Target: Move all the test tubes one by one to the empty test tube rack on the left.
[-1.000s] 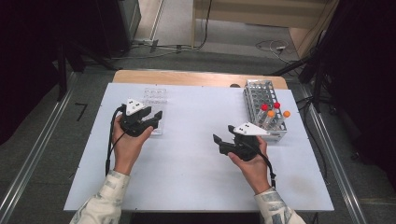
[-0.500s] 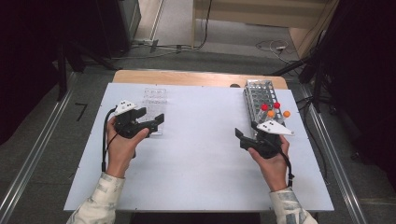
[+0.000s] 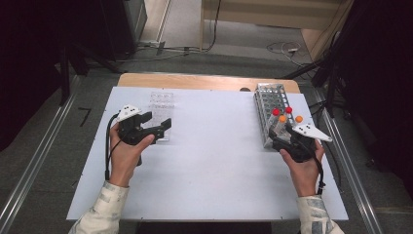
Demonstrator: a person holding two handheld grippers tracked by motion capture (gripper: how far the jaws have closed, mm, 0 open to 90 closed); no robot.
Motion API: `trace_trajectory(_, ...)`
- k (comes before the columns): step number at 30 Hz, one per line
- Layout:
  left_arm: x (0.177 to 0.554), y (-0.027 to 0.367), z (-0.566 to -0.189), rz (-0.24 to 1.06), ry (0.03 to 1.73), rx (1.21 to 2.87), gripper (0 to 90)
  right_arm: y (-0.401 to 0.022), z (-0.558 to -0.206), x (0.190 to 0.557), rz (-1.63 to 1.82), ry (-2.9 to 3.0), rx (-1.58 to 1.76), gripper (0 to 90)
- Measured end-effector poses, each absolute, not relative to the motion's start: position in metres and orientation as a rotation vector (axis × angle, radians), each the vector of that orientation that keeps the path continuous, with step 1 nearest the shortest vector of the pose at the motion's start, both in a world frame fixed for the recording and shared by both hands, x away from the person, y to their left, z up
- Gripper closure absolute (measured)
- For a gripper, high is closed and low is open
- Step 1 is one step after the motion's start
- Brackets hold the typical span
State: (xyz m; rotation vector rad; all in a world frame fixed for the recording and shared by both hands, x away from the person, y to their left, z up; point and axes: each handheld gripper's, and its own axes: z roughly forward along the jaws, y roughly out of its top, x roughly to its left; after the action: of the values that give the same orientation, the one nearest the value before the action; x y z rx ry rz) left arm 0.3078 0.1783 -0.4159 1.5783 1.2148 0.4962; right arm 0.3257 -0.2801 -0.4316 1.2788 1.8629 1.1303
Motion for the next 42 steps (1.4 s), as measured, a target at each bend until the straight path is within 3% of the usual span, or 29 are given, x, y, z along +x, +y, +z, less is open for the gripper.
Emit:
trace_trajectory(8, 0.308, 0.171, -0.416, 0.471, 1.192, 1.594, 17.0, -0.283, -0.443, 0.341, 1.074, 1.845, 1.304, 31.6)
trace_trajectory(15, 0.308, 0.17, -0.417, 0.481, 1.189, 1.611, 17.0, -0.286, -0.449, 0.351, 1.049, 1.832, 1.32, 39.2)
trace_trajectory(29, 0.308, 0.172, -0.417, 0.487, 1.198, 1.608, 18.5, -0.288, -0.454, 0.36, 1.05, 1.803, 1.322, 70.3)
trace_trajectory(36, 0.307, 0.171, -0.416, 0.491, 1.196, 1.609, 18.8, -0.291, -0.448, 0.358, 1.082, 1.788, 1.317, 71.5)
trace_trajectory(42, 0.307, 0.171, -0.416, 0.492, 1.197, 1.617, 18.8, -0.296, -0.418, 0.346, 1.171, 1.722, 1.286, 71.6)
